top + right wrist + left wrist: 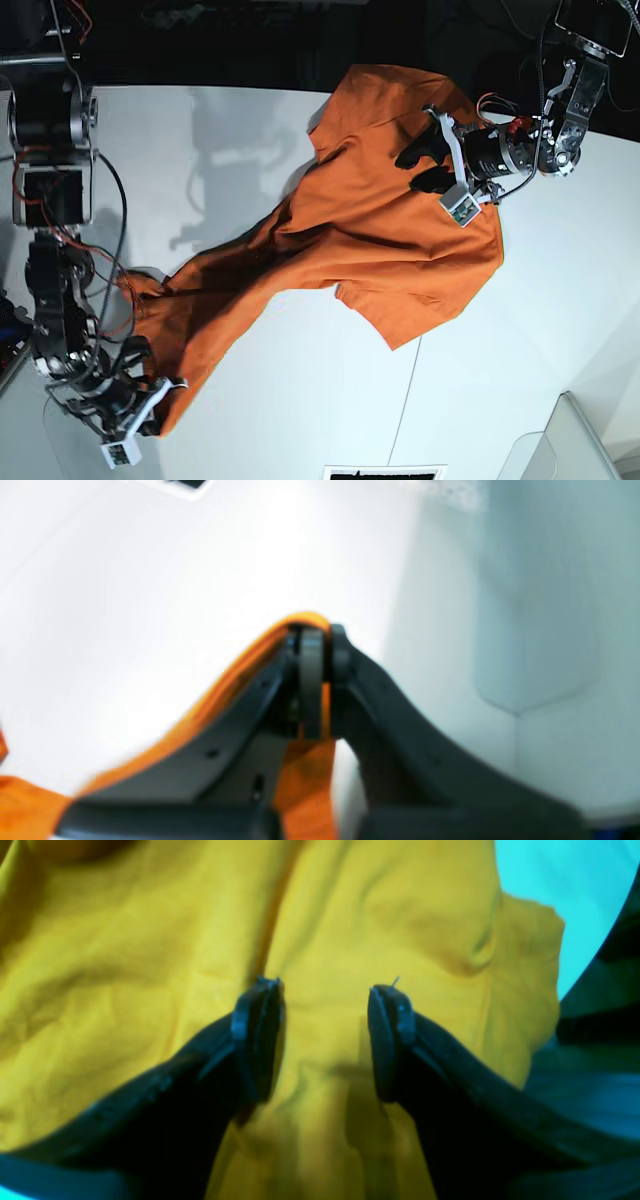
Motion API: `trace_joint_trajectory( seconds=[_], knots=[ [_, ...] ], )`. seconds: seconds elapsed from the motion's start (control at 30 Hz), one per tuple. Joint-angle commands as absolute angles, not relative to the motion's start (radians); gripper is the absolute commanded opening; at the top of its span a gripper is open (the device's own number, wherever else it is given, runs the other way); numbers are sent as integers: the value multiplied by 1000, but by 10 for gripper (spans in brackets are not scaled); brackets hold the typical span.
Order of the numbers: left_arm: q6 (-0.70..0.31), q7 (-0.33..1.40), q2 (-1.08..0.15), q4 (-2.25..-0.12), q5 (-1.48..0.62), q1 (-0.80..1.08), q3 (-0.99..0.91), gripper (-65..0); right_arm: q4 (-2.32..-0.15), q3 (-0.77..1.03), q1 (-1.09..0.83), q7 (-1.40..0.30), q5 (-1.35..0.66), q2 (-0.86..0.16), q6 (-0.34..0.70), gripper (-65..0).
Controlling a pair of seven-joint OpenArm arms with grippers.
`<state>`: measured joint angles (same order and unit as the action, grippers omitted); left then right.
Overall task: Layout the t-shirt on the table in an organized manner, then fold the t-shirt properly
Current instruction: 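Regrasp the hem with the right gripper and pull it away from the left gripper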
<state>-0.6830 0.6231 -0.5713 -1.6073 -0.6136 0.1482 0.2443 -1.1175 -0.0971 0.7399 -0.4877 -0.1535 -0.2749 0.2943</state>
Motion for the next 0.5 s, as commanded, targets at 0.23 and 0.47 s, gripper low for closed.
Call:
trace_joint_trajectory(
  seconds=[0.23,0.47],
  knots=[
    [-673,647,-584,-1612,-587,139,241,-330,-916,-110,849,-440,-157,-202,258,-197],
    [-666,647,-585,-1612,-588,138,241,-330,-1065,25,739,-609,-157,-205,179,-199]
  ],
)
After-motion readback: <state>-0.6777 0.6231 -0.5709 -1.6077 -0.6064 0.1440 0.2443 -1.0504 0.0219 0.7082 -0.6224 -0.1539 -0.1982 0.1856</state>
